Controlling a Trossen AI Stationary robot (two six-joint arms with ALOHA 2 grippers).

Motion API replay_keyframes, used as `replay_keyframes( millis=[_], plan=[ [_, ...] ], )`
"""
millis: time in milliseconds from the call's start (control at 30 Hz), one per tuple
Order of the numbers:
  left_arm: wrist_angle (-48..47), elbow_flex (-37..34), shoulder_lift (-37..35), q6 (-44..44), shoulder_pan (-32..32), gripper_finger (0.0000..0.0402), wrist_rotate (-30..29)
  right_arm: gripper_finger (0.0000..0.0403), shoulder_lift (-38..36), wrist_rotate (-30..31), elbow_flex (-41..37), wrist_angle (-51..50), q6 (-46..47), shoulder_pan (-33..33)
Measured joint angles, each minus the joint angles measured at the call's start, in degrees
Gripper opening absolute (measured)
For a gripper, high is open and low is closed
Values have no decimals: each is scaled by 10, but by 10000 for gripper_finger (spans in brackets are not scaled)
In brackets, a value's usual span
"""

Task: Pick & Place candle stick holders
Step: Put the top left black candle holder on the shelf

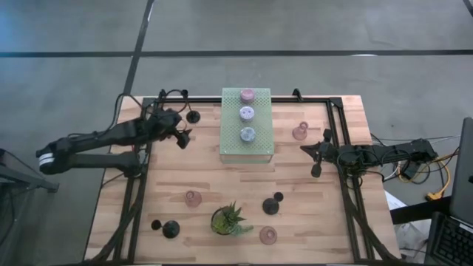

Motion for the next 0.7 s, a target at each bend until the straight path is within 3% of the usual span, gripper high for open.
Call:
replay_keyframes(
  millis=[200,367,600,700],
  plan=[
    [96,-27,32,2,36,351,-9,8,0,0,0,0,0,0],
    [126,-51,61,-68,74,346,-72,8,0,0,0,0,0,0],
    [312,-83,108,2,98,334,-81,8,0,0,0,0,0,0],
    [328,-83,135,6,109,334,-117,9,0,0,0,0,0,0]
  ],
)
